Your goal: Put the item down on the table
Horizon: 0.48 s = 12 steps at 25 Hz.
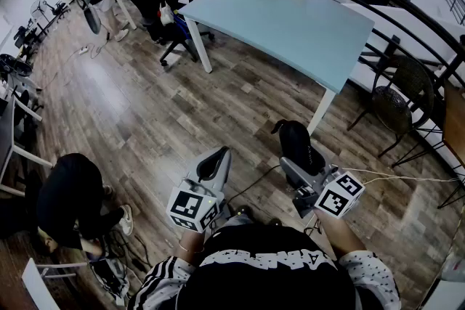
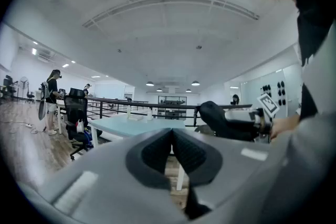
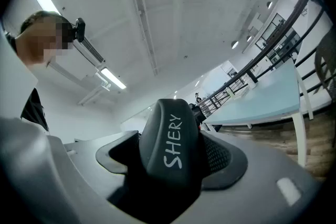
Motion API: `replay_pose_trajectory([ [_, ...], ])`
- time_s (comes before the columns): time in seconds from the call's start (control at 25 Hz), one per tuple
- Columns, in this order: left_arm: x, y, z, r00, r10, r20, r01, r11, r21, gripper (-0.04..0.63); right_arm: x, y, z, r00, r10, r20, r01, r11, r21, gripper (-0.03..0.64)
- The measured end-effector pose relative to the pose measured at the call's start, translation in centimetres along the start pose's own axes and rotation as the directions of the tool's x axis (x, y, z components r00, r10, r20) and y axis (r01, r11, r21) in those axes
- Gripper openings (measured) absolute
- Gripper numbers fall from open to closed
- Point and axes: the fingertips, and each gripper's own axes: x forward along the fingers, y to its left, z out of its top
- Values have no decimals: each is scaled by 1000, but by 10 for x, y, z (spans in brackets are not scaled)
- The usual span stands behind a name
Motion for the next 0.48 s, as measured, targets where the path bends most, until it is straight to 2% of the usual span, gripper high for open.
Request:
replay_pose_trajectory([
  [0.48, 13, -43, -3, 1000, 9, -16, -9, 1000, -6, 0, -44, -15, 13, 1000, 13, 5, -14, 1000, 22, 367],
])
